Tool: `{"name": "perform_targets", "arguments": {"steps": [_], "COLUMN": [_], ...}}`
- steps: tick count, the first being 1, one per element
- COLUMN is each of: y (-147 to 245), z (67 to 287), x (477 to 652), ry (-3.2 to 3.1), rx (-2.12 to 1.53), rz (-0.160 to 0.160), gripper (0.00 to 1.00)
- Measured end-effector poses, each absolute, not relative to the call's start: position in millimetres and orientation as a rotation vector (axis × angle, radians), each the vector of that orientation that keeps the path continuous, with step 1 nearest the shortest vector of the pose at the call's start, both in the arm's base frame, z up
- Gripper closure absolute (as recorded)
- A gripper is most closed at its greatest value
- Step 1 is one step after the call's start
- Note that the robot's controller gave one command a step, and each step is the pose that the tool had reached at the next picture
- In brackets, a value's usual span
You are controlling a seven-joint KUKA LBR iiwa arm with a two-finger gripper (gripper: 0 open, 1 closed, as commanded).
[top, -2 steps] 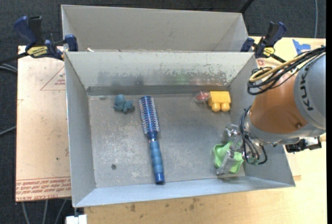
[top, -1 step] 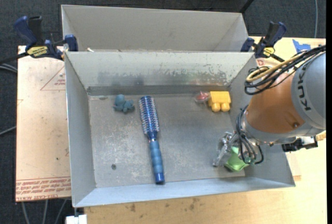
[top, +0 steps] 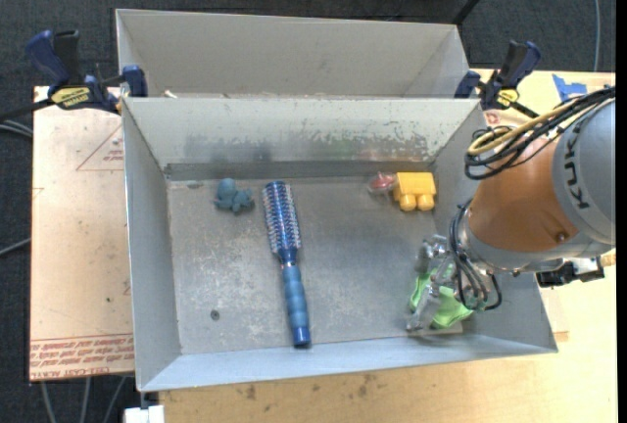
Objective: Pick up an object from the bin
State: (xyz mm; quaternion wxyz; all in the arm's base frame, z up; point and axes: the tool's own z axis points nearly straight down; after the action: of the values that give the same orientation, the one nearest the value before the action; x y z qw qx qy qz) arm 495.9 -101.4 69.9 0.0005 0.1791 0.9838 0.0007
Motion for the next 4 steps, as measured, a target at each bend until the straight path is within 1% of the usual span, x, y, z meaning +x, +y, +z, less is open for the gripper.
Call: {"name": "perform_targets", "arguments": {"steps": [1, 2, 3, 4], "y": [-127.4, -128.2, -134.8, -133.6], "z": [72.1, 73.4, 70.2, 71.1], "x": [485.2, 485.7, 493.8, 494.8], "ry": [3.126, 3.057, 2.901, 2.898], "rx": [0.008, -0.613, -1.195, -1.194], "rz": [0.0, -0.005, 0.014, 0.015], "gripper": [0.0, 0.0, 0.0, 1.0]}}
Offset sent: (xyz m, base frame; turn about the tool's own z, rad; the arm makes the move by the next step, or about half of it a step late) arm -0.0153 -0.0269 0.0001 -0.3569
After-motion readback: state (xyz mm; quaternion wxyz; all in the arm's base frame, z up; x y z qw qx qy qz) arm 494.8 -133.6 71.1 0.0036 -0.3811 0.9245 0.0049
